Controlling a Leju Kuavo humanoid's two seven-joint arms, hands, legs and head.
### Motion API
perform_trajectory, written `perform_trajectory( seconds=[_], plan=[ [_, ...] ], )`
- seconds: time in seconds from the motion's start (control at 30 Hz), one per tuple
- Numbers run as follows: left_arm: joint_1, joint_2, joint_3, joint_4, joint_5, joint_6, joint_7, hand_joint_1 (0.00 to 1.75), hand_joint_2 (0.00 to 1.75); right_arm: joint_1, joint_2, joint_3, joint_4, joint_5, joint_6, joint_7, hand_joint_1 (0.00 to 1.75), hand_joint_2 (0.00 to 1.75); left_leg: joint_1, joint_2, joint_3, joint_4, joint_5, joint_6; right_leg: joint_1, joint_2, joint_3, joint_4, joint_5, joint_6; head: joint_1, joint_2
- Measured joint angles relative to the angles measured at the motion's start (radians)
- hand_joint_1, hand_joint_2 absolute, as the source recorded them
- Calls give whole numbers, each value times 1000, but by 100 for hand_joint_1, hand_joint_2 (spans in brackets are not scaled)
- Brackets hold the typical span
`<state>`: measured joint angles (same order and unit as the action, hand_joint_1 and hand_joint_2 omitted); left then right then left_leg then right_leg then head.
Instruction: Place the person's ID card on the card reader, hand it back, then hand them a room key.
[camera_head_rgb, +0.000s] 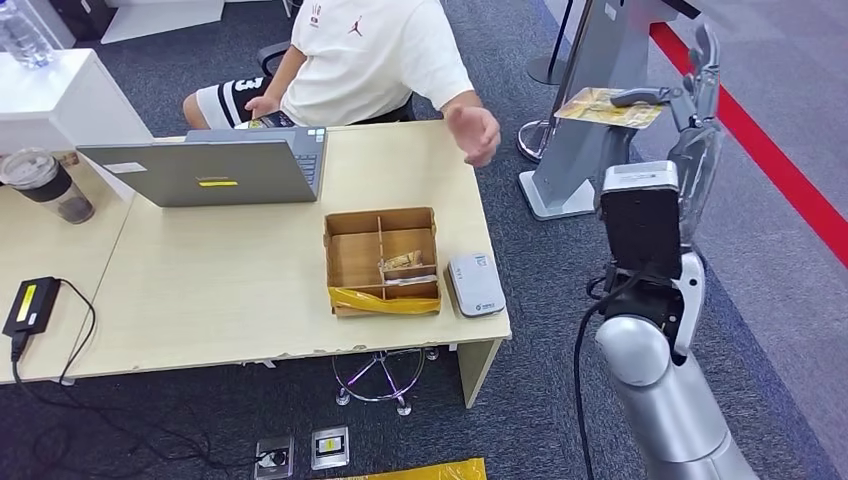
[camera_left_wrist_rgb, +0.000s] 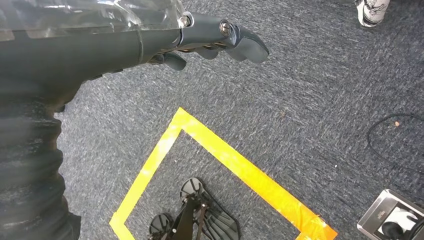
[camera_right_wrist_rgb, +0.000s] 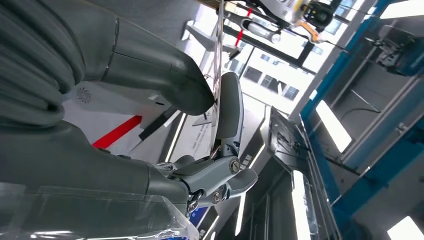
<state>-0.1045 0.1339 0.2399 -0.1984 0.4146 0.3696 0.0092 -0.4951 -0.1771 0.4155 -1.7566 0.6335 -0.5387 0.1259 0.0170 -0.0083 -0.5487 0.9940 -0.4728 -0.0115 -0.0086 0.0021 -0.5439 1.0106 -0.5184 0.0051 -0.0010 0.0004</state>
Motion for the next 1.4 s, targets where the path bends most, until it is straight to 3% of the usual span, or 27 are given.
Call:
perform_trajectory(
  seconds=[0.17, 0.37, 0.53, 0.7, 0.93, 1.2, 1.4],
  plan=[
    [0, 0, -3, 0, 1, 2, 0, 0, 175, 5, -8, -11, -61, -3, 18, -11, 175, 175, 0, 0, 0, 0, 0, 0, 0, 0, 1, 0, 0, 0, 0, 0],
    [-4, -1, -24, -1, -23, -34, -17, 0, 175, -83, 31, 52, -37, 162, 205, -3, 175, 175, 0, 0, -3, -1, 0, 0, 0, 0, 0, 2, 0, 0, 0, 0],
    [-13, 0, -49, -1, -35, -57, -19, 0, 175, -193, 108, 121, 104, 198, 240, 3, 175, 175, 1, -6, -3, 0, 2, -1, 1, -5, 0, 2, 0, 0, 0, 0],
    [-12, 0, -73, -1, -40, -60, -19, 0, 175, -262, 149, 170, 205, 245, 279, 28, 175, 175, 1, -6, -5, 0, 2, -1, 1, -4, -1, 2, 0, 0, 0, 0],
    [-13, 0, -104, -1, -40, -76, -34, 0, 175, -388, 255, 239, 493, 395, 268, 63, 175, 175, 1, -7, -6, 0, 2, -1, 1, -5, -2, 2, 0, 0, 0, 0],
    [-13, 0, -132, -1, -39, -90, -40, 0, 175, -462, 344, 288, 798, 498, 270, 98, 175, 175, 1, -7, -6, 0, 3, -2, 1, -5, -3, 2, 0, 0, 0, 0],
    [-12, 1, -142, -1, -31, -90, -40, 0, 175, -472, 377, 307, 906, 526, 270, 102, 175, 175, 1, -7, -7, 0, 3, -2, 1, -5, -3, 2, 0, 0, 0, 0]
  ],
)
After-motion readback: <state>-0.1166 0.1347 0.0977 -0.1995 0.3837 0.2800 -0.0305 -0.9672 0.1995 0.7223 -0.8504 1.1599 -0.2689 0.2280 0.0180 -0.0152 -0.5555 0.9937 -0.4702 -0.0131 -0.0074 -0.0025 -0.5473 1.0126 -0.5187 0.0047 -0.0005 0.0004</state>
